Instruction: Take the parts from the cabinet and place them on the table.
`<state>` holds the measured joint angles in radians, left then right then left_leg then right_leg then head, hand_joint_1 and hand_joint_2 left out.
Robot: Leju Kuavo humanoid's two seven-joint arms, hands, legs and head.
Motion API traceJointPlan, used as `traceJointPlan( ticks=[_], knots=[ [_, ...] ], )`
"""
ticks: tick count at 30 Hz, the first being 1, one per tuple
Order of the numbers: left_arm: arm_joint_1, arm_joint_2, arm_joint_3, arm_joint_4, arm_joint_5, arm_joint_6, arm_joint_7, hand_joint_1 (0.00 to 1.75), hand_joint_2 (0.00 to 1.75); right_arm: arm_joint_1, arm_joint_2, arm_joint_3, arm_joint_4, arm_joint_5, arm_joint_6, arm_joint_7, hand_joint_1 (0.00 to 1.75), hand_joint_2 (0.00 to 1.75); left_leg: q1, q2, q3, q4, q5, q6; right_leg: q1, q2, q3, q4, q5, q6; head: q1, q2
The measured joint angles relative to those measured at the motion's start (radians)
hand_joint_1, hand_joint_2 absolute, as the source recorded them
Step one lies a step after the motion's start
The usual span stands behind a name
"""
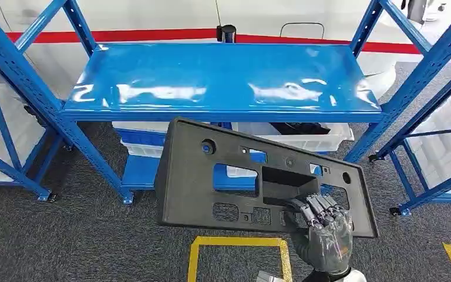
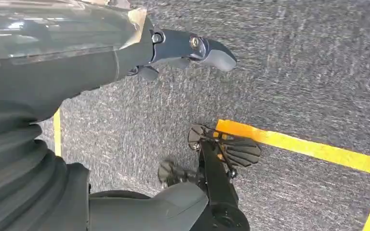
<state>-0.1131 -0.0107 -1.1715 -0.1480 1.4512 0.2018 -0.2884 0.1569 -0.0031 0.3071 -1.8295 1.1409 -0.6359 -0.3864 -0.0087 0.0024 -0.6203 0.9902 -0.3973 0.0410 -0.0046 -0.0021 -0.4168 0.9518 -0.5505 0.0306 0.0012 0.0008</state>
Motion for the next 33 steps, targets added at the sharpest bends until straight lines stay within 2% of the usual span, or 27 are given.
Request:
traceJointPlan(
  ticks=[1,3,4,5,7,8,9,10,11,12,13,14,15,18,19,20,21,23,24,25,26,28,29,30,31,32,33],
  knots=[
    [0.000,-0.003,0.003,0.000,0.007,0.007,-0.002,0.00,1.75,-0.016,-0.005,0.009,0.013,-0.010,0.000,0.003,1.75,1.75,0.000,0.002,0.000,0.000,0.010,-0.007,0.005,0.002,-0.020,0.008,0.004,-0.003,-0.005,0.000],
    [0.001,-0.006,0.009,0.000,0.016,0.018,-0.004,0.00,1.75,-0.042,-0.017,0.032,0.037,-0.032,0.000,0.015,1.75,1.75,0.000,0.001,-0.002,-0.001,0.022,-0.015,0.005,0.003,-0.033,0.011,0.010,-0.014,-0.004,0.000],
    [0.003,-0.006,0.010,0.001,0.021,0.023,-0.005,0.00,1.75,-0.052,-0.022,0.043,0.049,-0.042,0.000,0.020,1.75,1.75,0.002,-0.001,-0.009,0.002,0.022,-0.021,-0.014,0.000,-0.035,0.008,0.021,-0.027,-0.004,0.000],
    [0.005,-0.007,0.012,0.001,0.024,0.026,-0.006,0.00,1.75,-0.064,-0.027,0.052,0.058,-0.049,0.000,0.021,1.75,1.75,0.007,-0.004,-0.020,0.027,-0.020,-0.029,-0.015,-0.003,-0.045,0.008,0.031,-0.037,-0.005,0.000],
    [0.007,-0.010,0.018,0.001,0.026,0.030,-0.006,0.00,1.75,-0.082,-0.034,0.068,0.075,-0.062,0.000,0.022,1.75,1.75,0.013,-0.005,-0.061,0.163,-0.144,-0.040,-0.012,-0.007,-0.064,0.009,0.047,-0.053,-0.010,0.000],
    [0.007,-0.010,0.022,0.001,0.027,0.031,-0.007,0.00,1.75,-0.086,-0.038,0.072,0.082,-0.067,0.000,0.017,1.75,1.75,0.015,-0.005,-0.083,0.240,-0.186,-0.046,-0.011,-0.008,-0.066,0.010,0.056,-0.053,-0.010,0.000],
    [0.007,-0.010,0.025,0.001,0.028,0.033,-0.007,0.00,1.75,-0.087,-0.040,0.074,0.088,-0.071,0.000,0.010,1.75,1.75,0.018,-0.005,-0.095,0.300,-0.204,-0.051,-0.009,-0.009,-0.078,0.011,0.065,-0.052,-0.009,0.000],
    [0.008,-0.010,0.026,0.001,0.028,0.034,-0.007,0.00,1.75,-0.087,-0.043,0.075,0.095,-0.071,0.000,0.008,1.75,1.75,0.021,-0.005,-0.089,0.318,-0.194,-0.052,-0.009,-0.009,-0.088,0.014,0.071,-0.048,-0.010,0.000],
    [0.009,-0.010,0.027,0.001,0.028,0.034,-0.007,0.00,1.75,-0.086,-0.044,0.075,0.098,-0.070,0.000,0.006,1.75,1.75,0.023,-0.005,-0.062,0.293,-0.171,-0.053,-0.009,-0.009,-0.097,0.018,0.074,-0.045,-0.010,0.000],
    [0.009,-0.010,0.027,0.001,0.028,0.033,-0.007,0.00,1.75,-0.086,-0.046,0.077,0.101,-0.068,0.000,0.003,1.75,1.75,0.025,-0.004,-0.012,0.223,-0.137,-0.053,-0.011,-0.009,-0.105,0.024,0.077,-0.042,-0.010,0.000],
    [0.009,-0.010,0.027,0.001,0.028,0.034,-0.007,0.00,1.75,-0.086,-0.047,0.079,0.102,-0.060,0.000,0.003,1.75,1.75,0.027,-0.005,0.055,0.120,-0.104,-0.050,-0.011,-0.008,-0.111,0.030,0.078,-0.040,-0.010,0.000],
    [0.008,-0.010,0.027,0.001,0.028,0.033,-0.007,0.00,1.75,-0.086,-0.047,0.079,0.102,-0.052,0.000,0.005,1.75,1.75,0.028,-0.006,0.108,0.035,-0.099,-0.047,-0.011,-0.009,-0.115,0.035,0.078,-0.038,-0.010,0.000],
    [0.007,-0.010,0.027,0.001,0.028,0.032,-0.006,0.00,1.75,-0.085,-0.047,0.079,0.102,-0.045,0.000,0.011,1.75,1.75,0.023,-0.008,0.127,0.006,-0.108,-0.043,-0.003,-0.009,-0.124,0.037,0.083,-0.031,-0.010,0.000],
    [0.009,-0.010,0.026,0.001,0.025,0.023,-0.003,0.00,1.75,-0.073,-0.048,0.077,0.098,-0.029,0.000,0.020,1.75,1.75,0.014,-0.008,0.114,0.001,-0.101,-0.030,-0.007,-0.010,-0.131,0.036,0.099,-0.007,-0.009,0.000],
    [0.009,-0.010,0.026,0.002,0.024,0.020,-0.002,0.00,1.75,-0.061,-0.048,0.071,0.094,-0.022,0.000,0.020,1.75,1.75,0.017,-0.006,0.112,-0.012,-0.088,-0.013,-0.002,-0.010,-0.139,0.035,0.100,0.002,-0.008,0.000],
    [0.008,-0.011,0.026,0.002,0.021,0.018,0.001,0.00,1.75,-0.053,-0.049,0.064,0.092,-0.017,0.000,0.019,1.75,1.75,0.020,-0.001,0.106,-0.018,-0.077,-0.003,-0.008,-0.008,-0.149,0.053,0.080,0.000,-0.008,0.000],
    [0.007,-0.011,0.025,0.002,0.019,0.016,0.003,0.00,1.75,-0.043,-0.049,0.056,0.087,-0.016,0.000,0.019,1.75,1.75,0.019,0.000,0.094,-0.018,-0.069,0.009,-0.007,-0.005,-0.174,0.103,0.036,-0.010,-0.005,0.000],
    [0.008,-0.010,0.024,0.002,0.017,0.015,0.004,0.00,1.75,-0.032,-0.050,0.046,0.084,-0.014,0.000,0.018,1.75,1.75,0.017,0.003,0.075,-0.017,-0.055,0.015,-0.009,-0.002,-0.231,0.261,-0.048,-0.020,-0.005,0.000],
    [0.008,-0.010,0.024,0.002,0.017,0.015,0.004,0.00,1.75,-0.027,-0.050,0.043,0.084,-0.014,0.000,0.018,1.75,1.75,0.017,0.005,0.064,-0.016,-0.048,0.014,-0.009,-0.002,-0.251,0.327,-0.071,-0.017,-0.004,0.000],
    [0.008,-0.008,0.024,0.002,0.017,0.014,0.004,0.00,1.75,-0.022,-0.051,0.040,0.084,-0.014,0.000,0.018,1.75,1.75,0.017,0.006,0.053,-0.015,-0.041,0.012,-0.009,-0.002,-0.252,0.351,-0.074,-0.009,-0.004,0.000],
    [0.008,-0.009,0.024,0.002,0.017,0.013,0.004,0.00,1.75,-0.018,-0.051,0.037,0.084,-0.013,0.000,0.018,1.75,1.75,0.017,0.006,0.042,-0.013,-0.034,0.010,-0.010,-0.002,-0.226,0.323,-0.061,0.001,-0.003,0.000],
    [0.008,-0.011,0.023,0.002,0.017,0.012,0.004,0.00,1.75,-0.016,-0.052,0.034,0.081,-0.012,0.000,0.018,1.75,1.75,0.019,0.006,0.024,-0.006,-0.024,0.002,-0.015,-0.003,-0.121,0.158,0.001,0.023,-0.004,0.000],
    [0.008,-0.011,0.023,0.002,0.016,0.011,0.004,0.00,1.75,-0.015,-0.052,0.032,0.078,-0.010,0.000,0.016,1.75,1.75,0.019,0.006,0.017,-0.001,-0.020,-0.003,-0.022,-0.003,-0.063,0.066,0.020,0.029,-0.003,0.000],
    [0.007,-0.007,0.023,0.003,0.015,0.011,0.004,0.00,1.75,-0.015,-0.052,0.029,0.077,-0.008,0.000,0.010,1.75,1.75,0.011,0.006,0.007,0.004,-0.016,-0.011,-0.017,0.000,-0.032,0.019,0.005,0.020,-0.003,0.000],
    [0.007,-0.008,0.022,0.003,0.013,0.010,0.005,0.00,1.75,-0.003,-0.050,0.023,0.072,-0.007,0.000,0.008,1.75,1.75,0.012,0.005,0.006,0.004,-0.007,-0.018,-0.006,0.006,-0.047,0.032,0.019,0.012,-0.007,0.000],
    [0.007,-0.007,0.022,0.003,0.009,0.008,0.005,0.00,1.75,0.006,-0.050,0.015,0.066,-0.005,0.000,0.002,1.75,1.75,0.011,0.002,0.005,0.009,-0.004,-0.020,-0.010,0.007,-0.063,0.029,0.018,0.011,-0.005,0.000],
    [0.008,-0.005,0.021,0.003,0.007,0.005,0.004,0.00,1.75,0.015,-0.050,0.010,0.063,-0.001,0.000,-0.002,1.75,1.75,0.010,0.000,0.004,0.008,0.002,-0.022,-0.010,0.006,-0.064,0.032,0.020,0.008,-0.009,0.000]
  ],
)
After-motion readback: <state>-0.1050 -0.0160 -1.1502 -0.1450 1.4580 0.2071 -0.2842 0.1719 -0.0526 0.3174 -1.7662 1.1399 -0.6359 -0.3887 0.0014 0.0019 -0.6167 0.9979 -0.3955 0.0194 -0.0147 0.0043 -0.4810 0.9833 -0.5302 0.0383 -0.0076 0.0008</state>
